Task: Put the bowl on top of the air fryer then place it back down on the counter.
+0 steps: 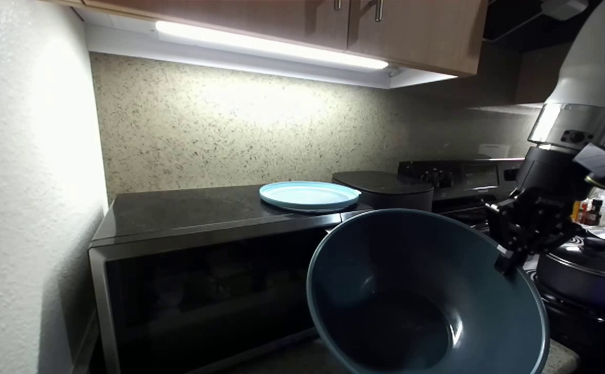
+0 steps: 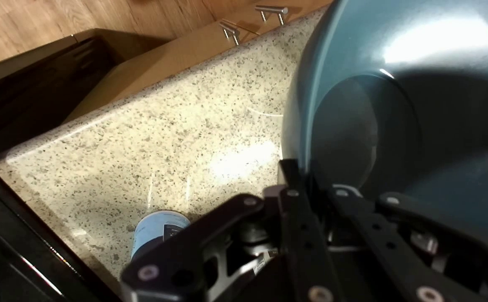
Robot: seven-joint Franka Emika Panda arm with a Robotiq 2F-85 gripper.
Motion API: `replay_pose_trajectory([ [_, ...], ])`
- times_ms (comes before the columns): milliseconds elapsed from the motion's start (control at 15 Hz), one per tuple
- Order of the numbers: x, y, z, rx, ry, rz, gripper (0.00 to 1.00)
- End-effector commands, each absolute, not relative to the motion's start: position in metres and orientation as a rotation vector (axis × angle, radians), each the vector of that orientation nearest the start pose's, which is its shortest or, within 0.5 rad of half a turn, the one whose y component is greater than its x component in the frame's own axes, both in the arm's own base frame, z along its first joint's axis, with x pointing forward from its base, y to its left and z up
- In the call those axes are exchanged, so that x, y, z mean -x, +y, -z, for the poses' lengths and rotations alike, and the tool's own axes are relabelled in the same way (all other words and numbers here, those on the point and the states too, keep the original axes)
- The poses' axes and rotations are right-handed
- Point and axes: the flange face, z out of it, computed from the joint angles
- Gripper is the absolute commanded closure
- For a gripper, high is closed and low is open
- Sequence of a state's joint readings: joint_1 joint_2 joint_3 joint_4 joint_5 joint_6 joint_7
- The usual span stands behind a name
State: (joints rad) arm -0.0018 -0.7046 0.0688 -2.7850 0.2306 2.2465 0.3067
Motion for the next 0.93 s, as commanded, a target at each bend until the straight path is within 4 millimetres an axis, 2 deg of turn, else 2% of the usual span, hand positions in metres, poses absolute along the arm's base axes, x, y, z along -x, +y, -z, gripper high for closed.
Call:
replay_pose_trajectory([
  [0, -0.338, 0.027, -0.422, 2.907, 0.562, 0.204, 0.91],
  [67, -0.338, 0.027, -0.427, 2.906, 0.572, 0.248, 0.92],
  [133, -0.338, 0.023, -0.448, 2.876, 0.616, 0.396, 0.92],
  [533, -0.300, -0.007, -0.505, 2.763, 0.729, 0.512, 0.92],
  [733, -0.289, -0.027, -0.530, 2.672, 0.872, 0.645, 0.92],
  [867, -0.285, -0.041, -0.539, 2.615, 0.976, 0.707, 0.93],
])
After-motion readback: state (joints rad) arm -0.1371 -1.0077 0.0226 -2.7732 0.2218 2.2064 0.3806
